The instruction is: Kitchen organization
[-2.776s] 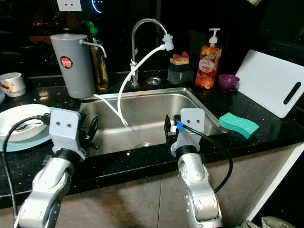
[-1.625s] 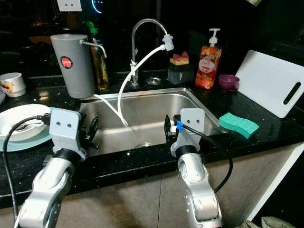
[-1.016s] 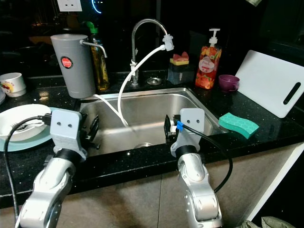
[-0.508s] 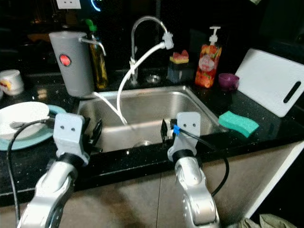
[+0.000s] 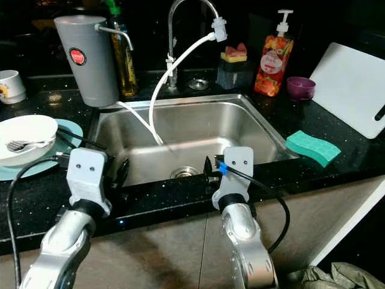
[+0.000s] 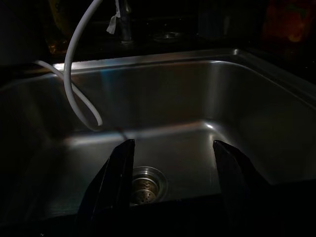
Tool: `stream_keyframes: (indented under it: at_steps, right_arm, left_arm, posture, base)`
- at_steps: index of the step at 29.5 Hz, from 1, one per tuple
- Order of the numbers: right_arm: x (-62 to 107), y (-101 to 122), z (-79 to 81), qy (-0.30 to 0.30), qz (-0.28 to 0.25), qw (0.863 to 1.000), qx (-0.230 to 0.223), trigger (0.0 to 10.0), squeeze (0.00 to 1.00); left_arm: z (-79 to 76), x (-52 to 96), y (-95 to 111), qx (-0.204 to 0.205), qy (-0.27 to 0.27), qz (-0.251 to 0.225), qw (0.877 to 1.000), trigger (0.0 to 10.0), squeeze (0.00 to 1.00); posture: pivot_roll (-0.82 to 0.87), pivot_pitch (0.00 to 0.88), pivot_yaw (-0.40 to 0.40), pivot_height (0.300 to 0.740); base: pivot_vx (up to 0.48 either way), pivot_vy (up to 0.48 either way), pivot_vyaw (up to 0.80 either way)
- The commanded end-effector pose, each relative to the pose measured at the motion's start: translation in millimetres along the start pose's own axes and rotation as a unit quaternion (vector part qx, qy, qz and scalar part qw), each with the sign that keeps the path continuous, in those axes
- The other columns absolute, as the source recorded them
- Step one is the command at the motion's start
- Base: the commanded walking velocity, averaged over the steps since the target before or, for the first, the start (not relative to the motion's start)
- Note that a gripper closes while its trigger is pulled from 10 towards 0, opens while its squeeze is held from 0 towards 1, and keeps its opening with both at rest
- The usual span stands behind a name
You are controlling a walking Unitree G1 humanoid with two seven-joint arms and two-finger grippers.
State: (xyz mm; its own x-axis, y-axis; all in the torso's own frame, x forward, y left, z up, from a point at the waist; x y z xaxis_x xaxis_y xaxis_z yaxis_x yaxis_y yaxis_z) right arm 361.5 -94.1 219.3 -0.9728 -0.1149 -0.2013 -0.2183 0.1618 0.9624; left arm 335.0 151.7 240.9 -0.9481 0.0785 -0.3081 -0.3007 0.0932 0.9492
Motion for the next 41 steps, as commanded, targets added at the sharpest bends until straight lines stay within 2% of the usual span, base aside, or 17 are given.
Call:
stream_keyframes:
  at_steps: [1,24,25,29,36,41]
  right_arm:
    - [0.8,-1.1,-5.0,-0.008,0.004,1.0,0.001,10.0,0.0]
    - [-2.5,7.5,-9.2,-0.013,-0.01,1.0,0.006,10.0,0.0]
    - [-4.2,15.6,-12.6,-0.019,-0.023,1.0,0.007,10.0,0.0]
    - [-4.8,18.5,-14.1,-0.021,-0.027,0.999,0.007,10.0,0.0]
    - [-11.4,41.4,-25.9,-0.037,-0.067,0.997,0.017,10.0,0.0]
    - [-12.5,45.7,-27.7,-0.039,-0.073,0.996,0.019,10.0,0.0]
  left_arm:
    - [1.0,0.7,0.7,-0.005,0.0,0.003,1.0,10.0,0.0]
    - [-3.4,-3.4,5.6,-0.002,-0.001,-0.007,1.0,10.0,0.0]
    - [-2.9,-6.3,9.3,-0.002,-0.001,-0.014,1.0,10.0,0.0]
    - [-2.5,-7.5,10.8,-0.002,-0.001,-0.017,1.0,10.0,0.0]
    - [8.5,-18.9,20.3,-0.015,0.008,-0.033,0.999,10.0,0.0]
    - [16.0,-22.6,16.2,-0.015,0.019,-0.009,1.0,10.0,0.0]
  posture:
    - [0.14,0.194,-0.035,0.74]
    - [0.13,0.17,-0.039,0.74]
    - [0.13,0.156,-0.036,0.74]
    - [0.13,0.156,-0.036,0.74]
    - [0.13,0.104,-0.029,0.74]
    - [0.13,0.092,-0.03,0.74]
  base:
    - [0.0,0.0,0.0]
    - [0.0,0.0,0.0]
    - [0.0,0.0,0.0]
    - [0.0,0.0,0.0]
    - [0.0,0.0,0.0]
    - [0.0,0.0,0.0]
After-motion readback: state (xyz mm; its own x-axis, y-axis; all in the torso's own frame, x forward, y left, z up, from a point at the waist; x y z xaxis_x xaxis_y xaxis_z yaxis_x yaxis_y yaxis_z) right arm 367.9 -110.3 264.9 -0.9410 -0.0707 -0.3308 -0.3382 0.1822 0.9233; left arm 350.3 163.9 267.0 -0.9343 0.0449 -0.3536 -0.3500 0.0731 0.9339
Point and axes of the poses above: a point about 5 cm out from each wrist's last joint towards the gripper, its own x axis pointing back from the gripper into the wrist, its own y axis along the axis of the wrist's last joint, z = x × y, the point moved 6 cm from there along -x, pointing out of the wrist towards the gripper, and after that the axes turned 14 degrees about x, right-handed, at the moved point
